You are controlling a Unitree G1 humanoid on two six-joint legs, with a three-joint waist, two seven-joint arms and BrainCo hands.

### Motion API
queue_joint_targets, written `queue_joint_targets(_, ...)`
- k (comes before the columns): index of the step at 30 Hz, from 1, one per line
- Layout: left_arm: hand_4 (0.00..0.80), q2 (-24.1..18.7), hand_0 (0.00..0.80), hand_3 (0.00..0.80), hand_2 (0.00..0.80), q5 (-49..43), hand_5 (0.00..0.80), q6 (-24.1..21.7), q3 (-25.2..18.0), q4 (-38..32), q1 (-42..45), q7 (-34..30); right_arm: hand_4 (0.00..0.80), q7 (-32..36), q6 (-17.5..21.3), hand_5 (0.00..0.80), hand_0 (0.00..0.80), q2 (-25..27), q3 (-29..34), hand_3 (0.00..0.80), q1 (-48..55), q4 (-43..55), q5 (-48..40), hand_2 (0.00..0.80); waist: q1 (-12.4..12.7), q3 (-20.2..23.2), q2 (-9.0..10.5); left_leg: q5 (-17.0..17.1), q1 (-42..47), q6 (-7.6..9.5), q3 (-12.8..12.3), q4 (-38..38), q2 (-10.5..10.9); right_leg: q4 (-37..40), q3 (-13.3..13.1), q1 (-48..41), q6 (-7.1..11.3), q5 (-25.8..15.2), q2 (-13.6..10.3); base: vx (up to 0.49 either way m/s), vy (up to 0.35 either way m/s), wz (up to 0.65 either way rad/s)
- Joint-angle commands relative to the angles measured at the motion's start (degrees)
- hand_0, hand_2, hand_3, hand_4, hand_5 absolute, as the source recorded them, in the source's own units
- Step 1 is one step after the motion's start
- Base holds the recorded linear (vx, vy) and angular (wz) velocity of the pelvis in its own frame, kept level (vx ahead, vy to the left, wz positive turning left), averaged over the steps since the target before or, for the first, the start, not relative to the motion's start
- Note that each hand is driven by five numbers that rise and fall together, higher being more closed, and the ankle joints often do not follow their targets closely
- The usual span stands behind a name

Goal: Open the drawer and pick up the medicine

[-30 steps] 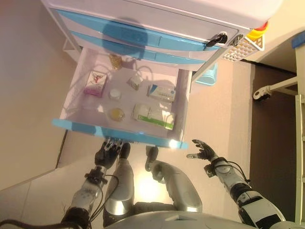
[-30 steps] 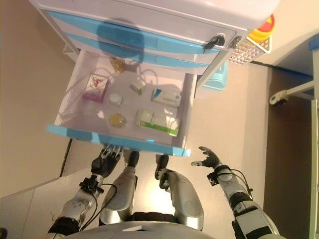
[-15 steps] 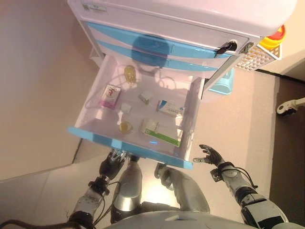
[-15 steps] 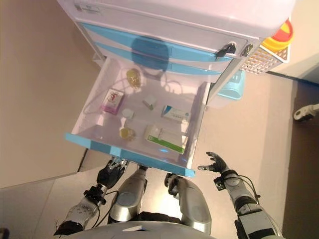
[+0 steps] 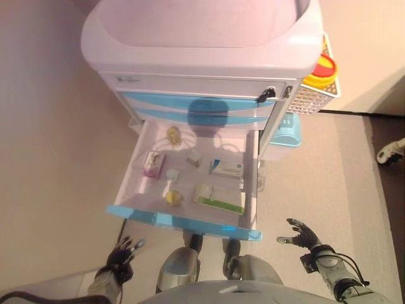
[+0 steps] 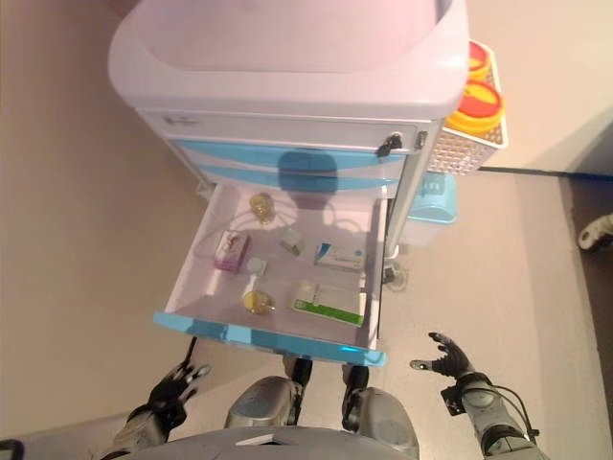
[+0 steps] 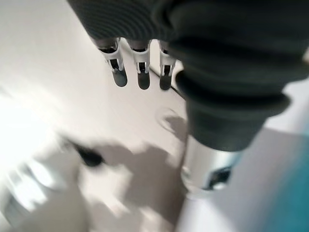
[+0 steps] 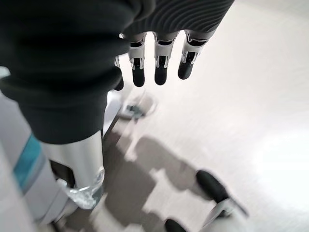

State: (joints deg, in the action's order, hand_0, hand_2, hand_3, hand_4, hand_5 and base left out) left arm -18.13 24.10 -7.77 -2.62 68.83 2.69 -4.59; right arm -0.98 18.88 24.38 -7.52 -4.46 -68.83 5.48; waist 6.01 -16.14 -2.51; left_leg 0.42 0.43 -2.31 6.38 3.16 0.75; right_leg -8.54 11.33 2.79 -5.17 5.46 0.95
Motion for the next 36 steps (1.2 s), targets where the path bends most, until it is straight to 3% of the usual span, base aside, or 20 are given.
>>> queue_joint_targets(1, 0.0, -3.8, 0.0, 0.0, 0.0, -7.7, 0.0, 1.5, 0.6, 4.1, -1.7, 1.7, 0.0, -6.4, -2.9, 0.0, 0.0, -1.1, 0.0, 0.0, 0.4, -0.4, 1.9, 0.0, -0.5, 0.5, 5.19, -1.4, -2.8, 3.5, -2.6, -0.2, 5.8, 5.9, -0.3, -3.2, 7.56, -4.2, -2.3, 0.022, 0.023, -0.37)
queue_joint_targets(5, 0.0, -5.8, 0.0, 0.0, 0.0, -11.0, 0.0, 6.7, 2.0, 6.6, -3.5, 1.1, 0.0, -14.0, -6.3, 0.0, 0.0, 0.4, 2.0, 0.0, 0.4, 0.1, -1.0, 0.0, -2.0, -0.3, 7.03, -2.5, -2.3, 4.58, -5.0, 0.1, 5.3, 5.4, -2.4, -2.0, 8.74, -5.6, -2.4, 0.021, -0.016, -0.26)
queue_joint_targets(8, 0.0, -7.2, 0.0, 0.0, 0.0, -12.8, 0.0, 8.5, 2.5, 7.7, -3.7, 0.1, 0.0, -18.6, -4.7, 0.0, 0.0, 3.2, 5.4, 0.0, 0.0, 3.4, -2.1, 0.0, -3.2, -1.0, 8.78, -3.5, -2.0, 5.31, -6.8, 0.5, 4.5, 5.1, -4.0, -1.1, 9.68, -6.9, -2.1, -0.006, -0.106, -0.47)
queue_joint_targets(11, 0.0, -7.6, 0.0, 0.0, 0.0, -12.2, 0.0, 9.7, 2.7, 7.6, -2.8, -0.4, 0.0, -21.9, -4.5, 0.0, 0.0, 6.8, 8.6, 0.0, 0.4, 12.6, -2.1, 0.0, -4.6, -1.3, 10.06, -4.5, -1.5, 5.81, -8.4, 0.6, 3.8, 4.8, -5.5, -0.2, 10.52, -8.1, -1.9, -0.004, -0.052, -0.48)
queue_joint_targets(15, 0.0, -6.6, 0.0, 0.0, 0.0, -11.4, 0.0, 10.2, 1.7, 6.7, -0.4, -0.6, 0.0, -21.9, -6.5, 0.0, 0.0, 11.1, 12.4, 0.0, 2.3, 33.0, -1.7, 0.0, -6.3, -1.0, 11.13, -5.4, -1.2, 6.09, -10.1, 0.8, 3.3, 4.6, -7.0, 0.7, 11.15, -8.8, -1.9, -0.001, 0.009, -0.45)
queue_joint_targets(18, 0.0, -5.2, 0.0, 0.0, 0.0, -10.7, 0.0, 10.0, 0.5, 6.3, 0.6, -0.3, 0.0, -19.1, -5.1, 0.0, 0.0, 13.0, 14.8, 0.0, 3.6, 47.4, 0.4, 0.0, -7.4, -0.6, 11.55, -5.8, -1.1, 6.28, -11.0, 0.7, 3.3, 4.4, -7.8, 1.2, 11.36, -8.7, -1.9, -0.003, 0.023, -0.24)
queue_joint_targets(19, 0.0, -5.2, 0.0, 0.0, 0.0, -10.7, 0.0, 10.0, 0.5, 6.3, 0.6, -0.3, 0.0, -19.1, -5.2, 0.0, 0.0, 13.0, 14.8, 0.0, 3.6, 47.5, 0.4, 0.0, -7.4, -0.6, 11.54, -5.8, -1.1, 6.28, -11.0, 0.7, 3.3, 4.4, -7.8, 1.2, 11.36, -8.7, -1.9, -0.003, 0.027, -0.19)
queue_joint_targets(21, 0.0, -3.5, 0.0, 0.0, 0.0, -11.0, 0.0, 9.0, -0.5, 6.5, 0.6, 0.2, 0.0, -11.4, -2.6, 0.0, 0.0, 15.6, 15.3, 0.0, 3.4, 62.2, 0.2, 0.0, -7.8, 0.0, 11.95, -6.0, -1.1, 6.27, -11.4, 0.3, 3.3, 4.4, -8.3, 1.6, 11.43, -8.3, -1.8, -0.011, 0.021, -0.23)
queue_joint_targets(25, 0.0, -2.5, 0.0, 0.0, 0.0, -10.5, 0.0, 7.3, -0.1, 6.9, 0.5, 0.5, 0.0, -1.8, 1.9, 0.0, 0.0, 18.6, 13.5, 0.0, 2.3, 72.3, -2.1, 0.0, -7.3, 0.8, 12.17, -5.8, -1.5, 6.04, -11.1, -0.2, 3.4, 4.5, -8.3, 1.3, 11.19, -7.6, -1.7, -0.037, -0.014, -0.07)
queue_joint_targets(26, 0.0, -2.1, 0.0, 0.0, 0.0, -10.1, 0.0, 6.7, 0.3, 7.1, 0.4, 1.2, 0.0, 0.5, 1.4, 0.0, 0.0, 20.1, 12.1, 0.0, 1.6, 77.2, -2.2, 0.0, -6.9, 1.2, 12.24, -5.6, -1.5, 6.0, -10.8, -0.5, 3.4, 4.6, -8.2, 1.1, 11.06, -7.4, -1.5, -0.018, -0.029, 0.05)
queue_joint_targets(28, 0.0, -1.8, 0.0, 0.0, 0.0, -10.0, 0.0, 5.9, 1.0, 7.1, 0.4, 1.7, 0.0, 4.1, 3.3, 0.0, 0.0, 21.5, 10.3, 0.0, 0.4, 80.3, -2.0, 0.0, -6.3, 1.7, 12.42, -5.5, -1.4, 5.89, -10.3, -1.0, 3.5, 4.8, -7.9, 0.8, 10.95, -7.0, -1.4, -0.017, -0.056, 0.07)
queue_joint_targets(31, 0.0, -1.7, 0.0, 0.0, 0.0, -11.6, 0.0, 4.7, 3.8, 6.9, 0.3, 1.7, 0.0, 10.4, 2.4, 0.0, 0.0, 24.3, 4.6, 0.0, -5.6, 85.9, -5.0, 0.0, -4.6, 3.0, 12.4, -4.9, -1.3, 5.53, -8.6, -2.2, 3.7, 5.5, -7.2, -0.1, 10.3, -6.4, -1.1, -0.012, -0.056, 0.14)
queue_joint_targets(36, 0.0, -1.0, 0.0, 0.0, 0.0, -9.9, 0.0, 1.6, 6.6, 7.4, 0.2, 1.9, 0.0, 14.6, 2.0, 0.0, 0.0, 23.0, -5.5, 0.0, -16.0, 86.1, -4.3, 0.0, -1.9, 3.8, 11.5, -4.0, -1.0, 4.88, -5.6, -3.4, 4.2, 6.2, -5.4, -1.8, 8.99, -5.0, -0.9, -0.01, -0.039, 0.4)
